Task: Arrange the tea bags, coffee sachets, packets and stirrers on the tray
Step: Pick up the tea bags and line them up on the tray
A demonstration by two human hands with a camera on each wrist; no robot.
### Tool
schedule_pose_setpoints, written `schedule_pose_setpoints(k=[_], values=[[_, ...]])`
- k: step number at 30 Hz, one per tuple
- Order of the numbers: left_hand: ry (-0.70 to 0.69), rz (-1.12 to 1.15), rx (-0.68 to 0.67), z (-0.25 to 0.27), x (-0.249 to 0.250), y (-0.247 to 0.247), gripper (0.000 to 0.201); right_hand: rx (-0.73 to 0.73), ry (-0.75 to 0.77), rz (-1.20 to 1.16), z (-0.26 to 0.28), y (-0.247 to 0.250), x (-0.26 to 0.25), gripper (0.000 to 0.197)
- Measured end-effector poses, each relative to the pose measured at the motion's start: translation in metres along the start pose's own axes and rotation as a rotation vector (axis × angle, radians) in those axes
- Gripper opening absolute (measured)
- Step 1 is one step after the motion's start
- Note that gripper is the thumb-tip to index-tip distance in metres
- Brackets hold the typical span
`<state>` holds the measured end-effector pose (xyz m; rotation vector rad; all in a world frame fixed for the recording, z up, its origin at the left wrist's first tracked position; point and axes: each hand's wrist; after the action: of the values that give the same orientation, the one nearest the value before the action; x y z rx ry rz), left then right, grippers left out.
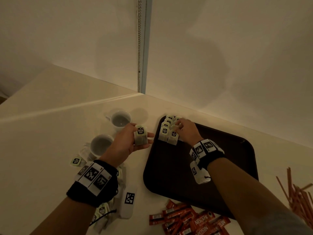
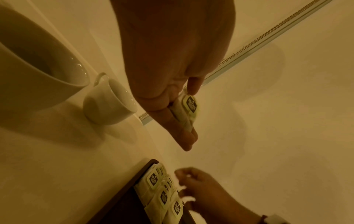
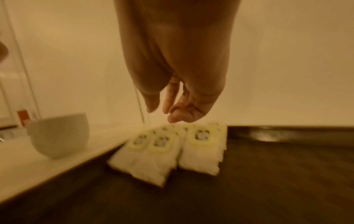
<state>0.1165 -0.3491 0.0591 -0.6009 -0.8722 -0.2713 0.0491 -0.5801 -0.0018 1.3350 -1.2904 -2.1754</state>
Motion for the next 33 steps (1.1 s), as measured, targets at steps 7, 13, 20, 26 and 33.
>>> schedule_pose_setpoints(k=[7,13,20,26,33], values=[[-0.178,-0.108,-0.085,-0.001,0.004,-0.01,0.024,-0.245,0.407,-0.327,0.029,0.036,-0.096,0.011],[-0.479,-0.32,-0.031,0.002,0.011,-0.015,0.025,-0.133,0.596,-0.266,0.038,0.062,-0.128,0.006],[-0.63,-0.351,-0.175,0.01,0.019,-0.022,0.022,-0.054,0.709,-0.146,0.053,0.086,-0.142,0.006],[-0.7,-0.269,-0.145,0.013,0.017,-0.025,0.007,-0.067,0.721,-0.127,0.059,0.092,-0.143,0.008],[-0.629,-0.296,-0.163,0.014,0.011,-0.027,0.013,-0.046,0.7,-0.152,0.065,0.084,-0.133,0.006]])
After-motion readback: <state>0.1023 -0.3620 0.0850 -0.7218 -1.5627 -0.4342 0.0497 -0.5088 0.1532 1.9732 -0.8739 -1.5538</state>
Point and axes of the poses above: each hand's wrist, its own z-axis away from the middle knuckle, its own y-axis out of the back of the hand, x = y × z, and after that the axes turned 1 degree about x, right-handed
